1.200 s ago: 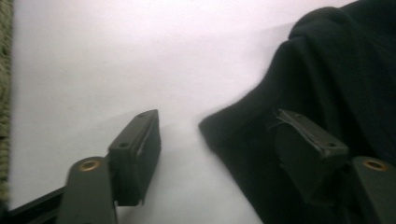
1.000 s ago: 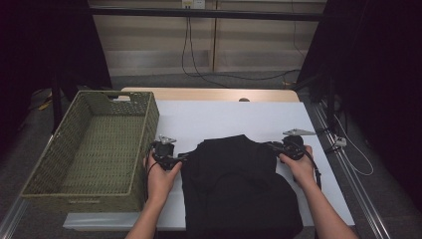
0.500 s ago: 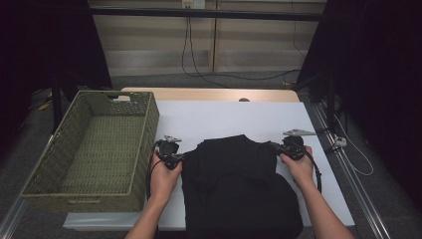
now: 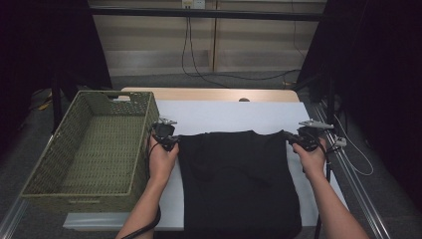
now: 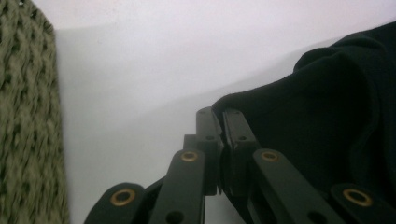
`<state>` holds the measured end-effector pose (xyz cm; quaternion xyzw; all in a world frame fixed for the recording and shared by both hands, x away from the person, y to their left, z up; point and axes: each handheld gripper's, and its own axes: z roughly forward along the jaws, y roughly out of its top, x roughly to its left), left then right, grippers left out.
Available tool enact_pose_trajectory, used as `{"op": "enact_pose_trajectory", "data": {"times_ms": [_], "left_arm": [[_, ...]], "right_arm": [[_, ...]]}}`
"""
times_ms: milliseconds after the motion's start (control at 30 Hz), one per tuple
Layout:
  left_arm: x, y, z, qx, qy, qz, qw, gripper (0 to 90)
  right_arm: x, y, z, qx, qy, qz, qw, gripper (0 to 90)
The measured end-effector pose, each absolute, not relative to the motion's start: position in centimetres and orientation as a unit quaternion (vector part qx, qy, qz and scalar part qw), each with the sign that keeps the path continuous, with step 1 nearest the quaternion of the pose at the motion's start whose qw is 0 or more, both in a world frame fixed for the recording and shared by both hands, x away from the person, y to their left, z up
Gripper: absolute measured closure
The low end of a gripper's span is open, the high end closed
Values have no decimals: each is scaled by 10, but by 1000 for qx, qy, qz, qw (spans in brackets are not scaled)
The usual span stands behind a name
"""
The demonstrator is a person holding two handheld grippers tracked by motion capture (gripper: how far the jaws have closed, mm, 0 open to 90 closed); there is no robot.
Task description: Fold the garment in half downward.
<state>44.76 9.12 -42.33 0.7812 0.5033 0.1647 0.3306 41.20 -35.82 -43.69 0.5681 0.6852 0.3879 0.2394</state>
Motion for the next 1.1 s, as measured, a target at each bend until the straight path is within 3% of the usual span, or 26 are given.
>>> {"op": "enact_pose_trajectory", "data": {"times_ms": [567,700,733,767,800,833,967,1100], "left_arm": [[521,81,-421,782,499,183,327,868],[539,79,-422,766,519,143,351,860],[542,78,-426,765,528,133,345,846],[543,77,-429,760,533,128,348,806],[543,77,-432,758,535,122,352,736],[542,76,-435,760,537,120,347,652],[532,78,-439,756,538,108,356,470],[514,77,-439,759,528,90,371,345]], "right_arm": [[448,-371,-435,590,670,365,265,889],[459,-367,-429,591,653,372,293,880],[462,-365,-432,595,656,368,282,849],[464,-363,-435,602,659,360,272,752],[465,-363,-439,609,659,348,271,641],[466,-363,-442,619,658,342,258,589],[458,-354,-445,616,668,352,226,464],[443,-337,-440,581,698,358,216,357]]}}
